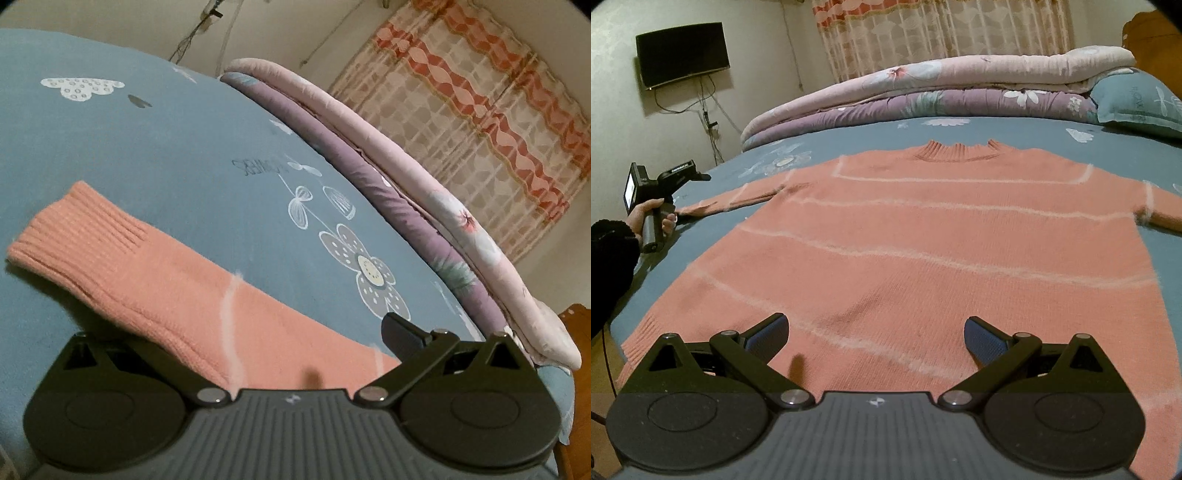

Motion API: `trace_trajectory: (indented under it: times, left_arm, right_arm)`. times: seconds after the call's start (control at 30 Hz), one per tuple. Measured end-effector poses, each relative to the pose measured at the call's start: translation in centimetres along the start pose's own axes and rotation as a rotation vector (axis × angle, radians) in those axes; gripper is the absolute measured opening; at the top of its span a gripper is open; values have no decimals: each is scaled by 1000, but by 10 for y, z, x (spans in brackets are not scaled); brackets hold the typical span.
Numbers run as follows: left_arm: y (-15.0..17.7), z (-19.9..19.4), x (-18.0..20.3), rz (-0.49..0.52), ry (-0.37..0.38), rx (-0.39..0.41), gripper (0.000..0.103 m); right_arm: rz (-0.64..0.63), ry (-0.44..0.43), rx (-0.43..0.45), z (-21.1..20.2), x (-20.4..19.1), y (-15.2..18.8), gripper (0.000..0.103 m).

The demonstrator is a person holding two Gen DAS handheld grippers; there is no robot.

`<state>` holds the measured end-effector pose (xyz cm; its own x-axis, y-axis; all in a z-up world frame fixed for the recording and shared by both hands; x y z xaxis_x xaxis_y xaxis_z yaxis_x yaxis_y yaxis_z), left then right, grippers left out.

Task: Fold clothes
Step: 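Move the open left tool to the sweater sleeve cuff and grasp it, then lift the held sleeve cuff with the left tool toward the collar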

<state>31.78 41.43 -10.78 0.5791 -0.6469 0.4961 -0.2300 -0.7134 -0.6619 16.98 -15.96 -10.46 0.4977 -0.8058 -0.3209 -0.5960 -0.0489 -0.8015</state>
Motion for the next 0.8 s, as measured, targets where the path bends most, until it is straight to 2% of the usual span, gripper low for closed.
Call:
trace_trajectory:
  times: [0.13, 0.3, 0.53, 0.67, 0.8]
  left_arm:
    - [-1, 1, 3, 4, -13, 2, 102]
    - [-10, 11, 7, -18, -24, -19, 102]
    - [-8, 10, 2, -42, 18, -1, 102]
    - [-12, 6, 2, -102, 84, -11, 102]
    - [-16, -1, 10, -114, 140, -21, 102]
  right_arm:
    - [0, -7, -34, 0, 1, -12, 103]
    - [-11, 5, -53, 0, 1, -42, 103]
    - [-67, 22, -75, -3, -13, -86, 103]
    - [-108, 30, -75, -4, -25, -111, 103]
    - [-134, 19, -93, -1, -32, -128, 103]
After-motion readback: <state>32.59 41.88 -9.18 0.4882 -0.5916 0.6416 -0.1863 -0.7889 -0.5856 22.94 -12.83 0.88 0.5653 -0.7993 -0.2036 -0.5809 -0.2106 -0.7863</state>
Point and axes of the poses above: each gripper's, at about its wrist camera, not at the fingertips, and z roughly the way its jaws point, x to its right, y to its underside, the point moved 2 cm from there along z, roughly the way its jaws point, and after that the axes turned 12 degrees about -y, right-handed, at the moved point
